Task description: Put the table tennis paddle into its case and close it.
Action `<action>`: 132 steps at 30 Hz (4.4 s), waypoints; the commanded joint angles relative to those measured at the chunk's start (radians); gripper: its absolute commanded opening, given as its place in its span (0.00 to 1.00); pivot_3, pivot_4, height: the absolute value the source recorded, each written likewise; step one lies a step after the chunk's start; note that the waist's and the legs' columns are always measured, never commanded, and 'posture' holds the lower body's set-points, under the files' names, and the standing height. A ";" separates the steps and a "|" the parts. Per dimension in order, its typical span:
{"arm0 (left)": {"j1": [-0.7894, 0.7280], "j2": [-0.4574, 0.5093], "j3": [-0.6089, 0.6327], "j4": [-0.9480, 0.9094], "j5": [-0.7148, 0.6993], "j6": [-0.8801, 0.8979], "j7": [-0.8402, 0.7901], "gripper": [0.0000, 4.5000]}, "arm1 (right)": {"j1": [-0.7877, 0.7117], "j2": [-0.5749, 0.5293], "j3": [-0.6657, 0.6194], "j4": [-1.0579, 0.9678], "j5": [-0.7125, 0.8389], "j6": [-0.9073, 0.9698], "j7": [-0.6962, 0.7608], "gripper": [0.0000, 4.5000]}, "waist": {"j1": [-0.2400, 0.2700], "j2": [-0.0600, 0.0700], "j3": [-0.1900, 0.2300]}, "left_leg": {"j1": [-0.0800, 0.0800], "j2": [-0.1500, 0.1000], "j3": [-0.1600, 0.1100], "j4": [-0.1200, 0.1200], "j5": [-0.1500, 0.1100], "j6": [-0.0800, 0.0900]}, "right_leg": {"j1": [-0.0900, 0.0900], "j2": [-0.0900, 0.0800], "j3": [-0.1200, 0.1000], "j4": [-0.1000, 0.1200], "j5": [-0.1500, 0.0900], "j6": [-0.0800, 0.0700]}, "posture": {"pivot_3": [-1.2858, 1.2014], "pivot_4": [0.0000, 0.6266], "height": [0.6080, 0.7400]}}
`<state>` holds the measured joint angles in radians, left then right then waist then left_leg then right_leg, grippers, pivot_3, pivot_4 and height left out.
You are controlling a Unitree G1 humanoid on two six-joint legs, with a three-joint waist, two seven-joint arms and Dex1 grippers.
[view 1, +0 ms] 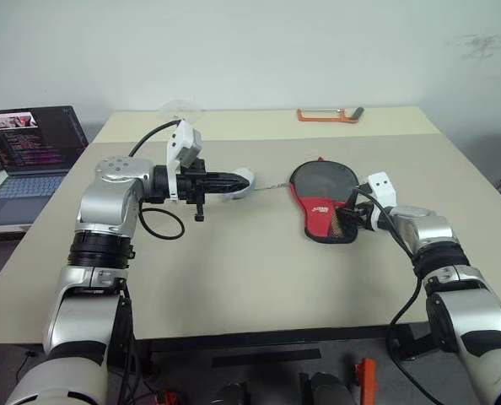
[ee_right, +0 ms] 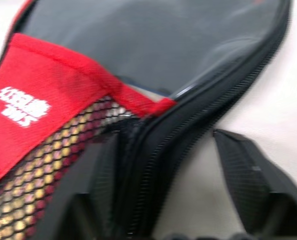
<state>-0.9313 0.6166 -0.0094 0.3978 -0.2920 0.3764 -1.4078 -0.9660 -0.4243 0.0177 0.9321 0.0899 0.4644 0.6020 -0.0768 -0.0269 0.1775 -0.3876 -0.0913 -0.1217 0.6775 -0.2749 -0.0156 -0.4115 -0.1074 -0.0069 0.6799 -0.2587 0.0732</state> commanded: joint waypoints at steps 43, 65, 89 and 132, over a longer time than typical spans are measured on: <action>0.550 0.397 0.041 -0.574 -0.304 0.236 -0.161 0.00 | 0.547 0.342 0.027 -1.293 0.266 0.878 -0.201 0.00 | -0.003 0.001 0.000 | 0.006 0.019 0.021 -0.014 -0.006 -0.002 | -0.012 0.019 0.023 -0.002 0.004 -0.008 | 0.52 0.24 1.00; 0.612 0.452 0.023 -0.460 -0.246 0.056 -0.184 0.00 | 0.703 0.336 -0.084 -1.510 0.347 1.040 -0.277 0.00 | 0.030 0.001 0.000 | 0.006 0.019 0.020 -0.015 -0.006 -0.002 | -0.010 0.019 0.021 -0.007 0.004 -0.008 | 0.52 0.24 1.00; 0.633 0.436 0.023 -0.485 -0.243 0.054 -0.152 0.00 | 0.672 0.235 -0.118 -1.588 0.369 1.075 -0.322 0.79 | 0.032 0.001 0.000 | 0.007 0.018 0.020 -0.015 -0.006 -0.002 | -0.009 0.019 0.020 -0.006 0.004 -0.008 | 0.52 0.24 1.00; 0.303 0.141 0.066 -0.031 -0.040 -0.039 0.339 1.00 | 0.427 0.252 0.341 -0.903 0.066 0.218 -0.173 1.00 | 0.042 0.000 0.000 | 0.005 0.018 0.020 -0.014 -0.005 -0.004 | -0.011 0.019 0.020 -0.006 0.004 -0.008 | 0.52 0.24 1.00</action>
<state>-0.5821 0.7572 0.0416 0.3485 -0.3282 0.3609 -1.0583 -0.5523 -0.1708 0.3581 0.0057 0.1736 0.6923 0.4237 -0.0344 -0.0273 0.1777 -0.3822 -0.0733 -0.1020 0.6634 -0.2797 -0.0201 -0.4225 -0.0883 0.0129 0.6739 -0.2548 0.0653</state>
